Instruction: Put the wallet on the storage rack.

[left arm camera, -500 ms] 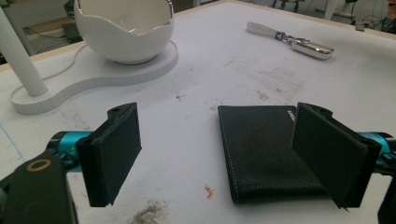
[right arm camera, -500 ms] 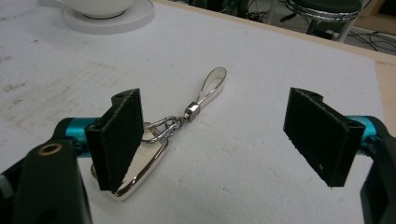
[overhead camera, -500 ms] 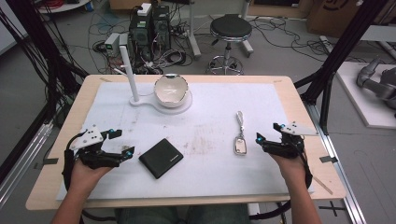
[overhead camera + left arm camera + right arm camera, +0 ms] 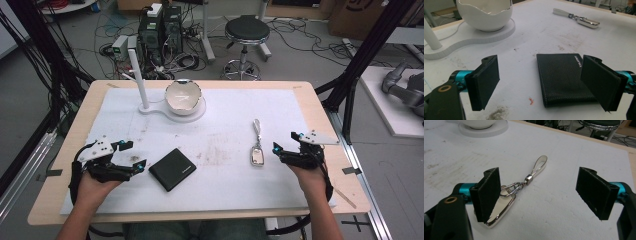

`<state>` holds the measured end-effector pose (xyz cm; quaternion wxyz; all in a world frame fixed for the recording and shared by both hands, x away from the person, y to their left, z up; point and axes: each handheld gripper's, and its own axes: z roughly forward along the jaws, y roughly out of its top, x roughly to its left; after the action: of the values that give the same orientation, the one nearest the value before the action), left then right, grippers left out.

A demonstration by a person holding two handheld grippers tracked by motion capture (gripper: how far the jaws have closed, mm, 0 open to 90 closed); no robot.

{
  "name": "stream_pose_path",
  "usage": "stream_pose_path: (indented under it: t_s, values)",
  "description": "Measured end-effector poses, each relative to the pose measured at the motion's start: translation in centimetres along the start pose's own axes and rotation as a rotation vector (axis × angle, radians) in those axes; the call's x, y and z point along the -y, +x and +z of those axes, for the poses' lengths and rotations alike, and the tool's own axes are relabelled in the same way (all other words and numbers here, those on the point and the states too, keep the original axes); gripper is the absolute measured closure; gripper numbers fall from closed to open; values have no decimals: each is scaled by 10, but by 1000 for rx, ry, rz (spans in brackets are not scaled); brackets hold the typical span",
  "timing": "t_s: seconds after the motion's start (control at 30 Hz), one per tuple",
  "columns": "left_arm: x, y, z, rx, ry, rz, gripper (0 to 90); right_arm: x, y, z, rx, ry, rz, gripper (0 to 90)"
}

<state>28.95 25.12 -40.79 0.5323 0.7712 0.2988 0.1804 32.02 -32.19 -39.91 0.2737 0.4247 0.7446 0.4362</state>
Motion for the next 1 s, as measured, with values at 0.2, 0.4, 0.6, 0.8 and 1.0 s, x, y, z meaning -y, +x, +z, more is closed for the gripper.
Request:
stream_pose_path:
  t_s: [0.2, 0.4, 0.6, 0.8, 1.0]
  values:
    - [6, -3, 11, 31, 43, -23, 160, 0, -2, -1, 6, -1, 4, 206]
    - [13, -9, 29, 60, 150, -38, 168, 0, -1, -1, 4, -3, 2, 206]
    - [24, -10, 42, 71, 234, -79, 219, 0, 0, 0, 2, -3, -6, 206]
    - [28, -9, 47, 140, 287, -146, 415, -1, 0, -1, 2, -2, -1, 206]
    - [28, -10, 47, 128, 302, -133, 487, -1, 1, 0, 2, -2, -5, 206]
